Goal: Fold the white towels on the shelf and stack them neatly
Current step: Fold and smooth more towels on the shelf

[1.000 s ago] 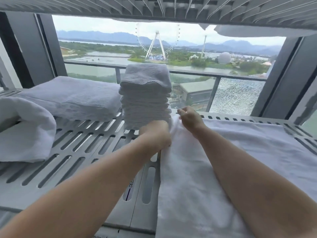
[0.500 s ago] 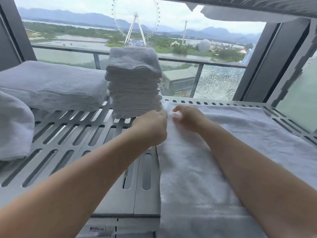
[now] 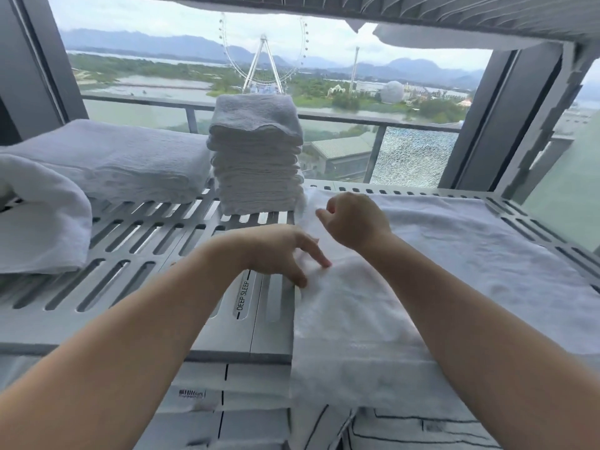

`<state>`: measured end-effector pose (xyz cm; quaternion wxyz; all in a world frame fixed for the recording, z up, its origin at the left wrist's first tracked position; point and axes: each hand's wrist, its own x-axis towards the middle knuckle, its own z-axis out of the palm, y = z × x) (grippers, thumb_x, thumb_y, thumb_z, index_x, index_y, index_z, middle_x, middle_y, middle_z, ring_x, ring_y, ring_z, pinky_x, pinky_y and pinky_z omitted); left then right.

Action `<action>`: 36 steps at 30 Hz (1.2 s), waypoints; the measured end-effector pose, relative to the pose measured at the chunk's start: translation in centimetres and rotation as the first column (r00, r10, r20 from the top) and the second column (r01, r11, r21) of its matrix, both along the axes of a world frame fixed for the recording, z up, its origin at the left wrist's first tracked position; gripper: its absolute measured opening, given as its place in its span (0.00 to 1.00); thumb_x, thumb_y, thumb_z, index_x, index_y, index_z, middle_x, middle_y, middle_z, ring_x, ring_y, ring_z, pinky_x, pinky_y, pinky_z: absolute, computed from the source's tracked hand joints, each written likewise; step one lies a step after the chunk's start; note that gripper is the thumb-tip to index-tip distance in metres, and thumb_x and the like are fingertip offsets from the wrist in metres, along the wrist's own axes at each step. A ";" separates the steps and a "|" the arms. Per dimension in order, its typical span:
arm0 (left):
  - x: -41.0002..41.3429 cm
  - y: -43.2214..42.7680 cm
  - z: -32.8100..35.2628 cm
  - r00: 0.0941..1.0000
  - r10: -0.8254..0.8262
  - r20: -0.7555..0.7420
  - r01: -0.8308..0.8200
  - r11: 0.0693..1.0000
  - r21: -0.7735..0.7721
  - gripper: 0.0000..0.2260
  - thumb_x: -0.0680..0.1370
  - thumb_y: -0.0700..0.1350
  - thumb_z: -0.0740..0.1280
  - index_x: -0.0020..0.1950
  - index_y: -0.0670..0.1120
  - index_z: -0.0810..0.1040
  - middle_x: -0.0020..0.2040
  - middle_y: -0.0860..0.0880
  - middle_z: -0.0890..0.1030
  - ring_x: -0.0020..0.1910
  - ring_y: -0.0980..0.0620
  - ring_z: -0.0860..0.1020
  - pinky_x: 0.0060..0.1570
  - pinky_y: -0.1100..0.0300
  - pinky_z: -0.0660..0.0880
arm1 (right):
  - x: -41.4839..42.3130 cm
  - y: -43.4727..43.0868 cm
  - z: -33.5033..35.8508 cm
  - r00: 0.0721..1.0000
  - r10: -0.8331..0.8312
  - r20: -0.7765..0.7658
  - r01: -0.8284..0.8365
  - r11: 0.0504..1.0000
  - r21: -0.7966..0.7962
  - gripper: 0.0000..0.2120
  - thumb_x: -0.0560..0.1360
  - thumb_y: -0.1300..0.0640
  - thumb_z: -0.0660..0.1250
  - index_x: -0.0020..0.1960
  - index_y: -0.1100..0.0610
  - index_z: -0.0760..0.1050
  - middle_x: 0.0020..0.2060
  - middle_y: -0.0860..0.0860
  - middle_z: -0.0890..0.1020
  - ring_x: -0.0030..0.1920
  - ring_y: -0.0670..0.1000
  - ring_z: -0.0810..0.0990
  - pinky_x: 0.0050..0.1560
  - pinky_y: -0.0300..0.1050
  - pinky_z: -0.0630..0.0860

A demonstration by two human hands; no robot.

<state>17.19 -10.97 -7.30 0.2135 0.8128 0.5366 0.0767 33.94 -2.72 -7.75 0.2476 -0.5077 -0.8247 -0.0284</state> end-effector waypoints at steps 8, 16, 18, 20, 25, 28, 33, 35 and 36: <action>1.3 -0.7 -0.5 0.972 0.132 0.193 -0.145 0.988 0.056 0.10 0.71 0.45 0.77 0.40 0.61 0.85 0.62 0.57 0.80 0.56 0.64 0.77 0.58 0.68 0.68 | 2.6 -6.5 0.2 0.996 0.068 -0.056 -0.088 0.797 -0.597 0.24 0.70 0.36 0.64 0.30 0.56 0.80 0.22 0.48 0.80 0.24 0.49 0.78 0.30 0.39 0.74; 3.8 -4.0 -0.8 0.619 0.469 0.630 -0.675 0.728 0.121 0.07 0.80 0.42 0.66 0.57 0.46 0.79 0.52 0.46 0.82 0.48 0.46 0.84 0.49 0.45 0.82 | 4.2 -9.6 -1.6 0.979 0.010 -0.202 -0.089 0.918 -0.387 0.21 0.75 0.47 0.65 0.29 0.58 0.69 0.26 0.54 0.76 0.31 0.59 0.78 0.31 0.43 0.70; 5.0 -5.3 -0.7 0.373 0.587 0.719 -0.676 0.702 -0.222 0.08 0.82 0.44 0.63 0.59 0.43 0.76 0.52 0.42 0.82 0.43 0.45 0.85 0.42 0.47 0.83 | 5.4 -9.9 -2.3 0.905 -0.040 -0.423 -0.137 0.915 -0.379 0.16 0.73 0.54 0.67 0.29 0.57 0.68 0.25 0.54 0.75 0.31 0.58 0.78 0.32 0.46 0.71; 6.4 -6.4 -0.1 0.371 0.645 0.668 -0.548 0.733 -0.403 0.08 0.82 0.45 0.63 0.56 0.44 0.78 0.47 0.42 0.83 0.37 0.48 0.83 0.37 0.54 0.81 | 6.1 -10.2 -3.0 0.828 -0.058 -0.558 -0.174 0.919 -0.354 0.14 0.73 0.56 0.68 0.31 0.57 0.71 0.27 0.50 0.75 0.33 0.54 0.76 0.37 0.49 0.73; 8.3 -7.4 1.2 0.492 0.636 0.595 -0.525 0.762 -0.380 0.05 0.75 0.44 0.74 0.44 0.45 0.80 0.37 0.47 0.80 0.32 0.51 0.78 0.35 0.61 0.74 | 6.8 -10.9 -3.7 0.723 -0.008 -0.691 -0.339 0.868 -0.364 0.08 0.76 0.57 0.66 0.45 0.53 0.85 0.34 0.44 0.82 0.40 0.49 0.79 0.48 0.51 0.78; 7.5 -7.6 1.5 0.577 0.682 0.450 -0.605 0.727 -0.326 0.10 0.72 0.40 0.76 0.41 0.44 0.75 0.36 0.43 0.72 0.30 0.49 0.70 0.31 0.59 0.66 | 6.7 -11.5 -3.9 0.814 0.100 -0.572 -0.339 0.882 -0.328 0.10 0.77 0.55 0.67 0.55 0.49 0.85 0.48 0.44 0.85 0.51 0.47 0.82 0.57 0.45 0.77; 5.6 -7.4 1.6 0.631 0.728 0.267 -0.684 0.685 -0.250 0.08 0.70 0.35 0.75 0.42 0.40 0.77 0.29 0.45 0.76 0.21 0.53 0.76 0.21 0.68 0.64 | 6.3 -11.6 -3.7 0.962 0.158 -0.222 -0.214 0.943 -0.253 0.16 0.73 0.46 0.68 0.60 0.46 0.81 0.54 0.51 0.77 0.60 0.54 0.75 0.65 0.49 0.72; 5.3 -7.0 1.3 0.643 0.716 0.272 -0.697 0.694 -0.179 0.05 0.71 0.36 0.74 0.43 0.39 0.79 0.32 0.45 0.78 0.25 0.51 0.80 0.20 0.66 0.66 | 5.8 -11.3 -3.5 0.974 0.176 -0.142 -0.208 0.942 -0.262 0.19 0.71 0.41 0.70 0.59 0.47 0.79 0.55 0.52 0.77 0.61 0.54 0.74 0.65 0.51 0.72; 5.2 -6.6 1.2 0.662 0.705 0.256 -0.706 0.701 -0.102 0.05 0.71 0.39 0.75 0.41 0.40 0.80 0.33 0.45 0.79 0.28 0.49 0.81 0.23 0.64 0.71 | 5.6 -11.0 -3.4 0.976 0.186 -0.113 -0.210 0.942 -0.260 0.19 0.71 0.40 0.71 0.58 0.47 0.79 0.54 0.52 0.77 0.60 0.54 0.73 0.64 0.50 0.72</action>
